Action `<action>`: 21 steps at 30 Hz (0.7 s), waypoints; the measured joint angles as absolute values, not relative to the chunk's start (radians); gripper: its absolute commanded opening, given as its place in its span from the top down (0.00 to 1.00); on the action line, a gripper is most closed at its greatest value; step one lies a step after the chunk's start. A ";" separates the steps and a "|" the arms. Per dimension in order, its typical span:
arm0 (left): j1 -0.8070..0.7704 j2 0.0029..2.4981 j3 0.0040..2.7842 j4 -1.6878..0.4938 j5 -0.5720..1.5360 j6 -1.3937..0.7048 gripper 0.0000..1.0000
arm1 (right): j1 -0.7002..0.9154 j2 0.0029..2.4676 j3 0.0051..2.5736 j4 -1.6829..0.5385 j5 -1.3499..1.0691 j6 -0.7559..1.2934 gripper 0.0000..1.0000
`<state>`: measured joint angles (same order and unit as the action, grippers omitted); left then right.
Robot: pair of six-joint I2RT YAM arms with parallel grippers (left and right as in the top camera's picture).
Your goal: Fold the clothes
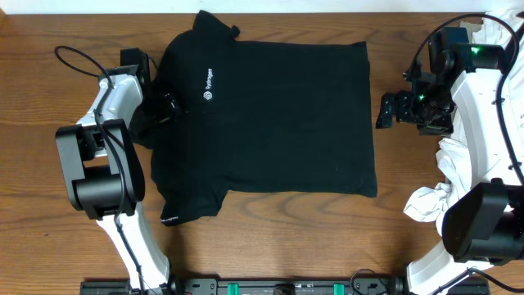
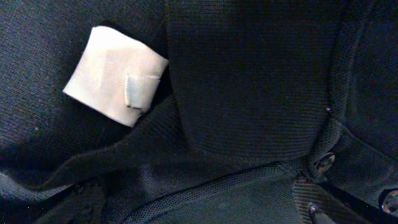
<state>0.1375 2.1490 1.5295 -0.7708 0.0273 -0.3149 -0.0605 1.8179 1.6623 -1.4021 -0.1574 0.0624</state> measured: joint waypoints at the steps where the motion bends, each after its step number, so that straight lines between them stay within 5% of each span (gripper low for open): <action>1: 0.138 2.149 1.530 -0.772 0.028 -0.313 0.02 | -0.060 1.818 1.662 -1.402 -0.157 0.062 0.01; 10: 0.156 2.059 1.551 -0.823 0.120 -0.334 0.02 | -0.060 1.818 1.662 -1.402 -0.158 0.062 0.01; 21: 0.155 1.441 1.618 -1.001 0.150 -0.343 0.02 | -0.060 1.818 1.662 -1.402 -0.157 0.062 0.01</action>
<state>0.1555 1.4406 1.6176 -1.0008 0.1501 -0.3431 -0.0605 1.8179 1.6623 -1.4017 -0.1574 0.0624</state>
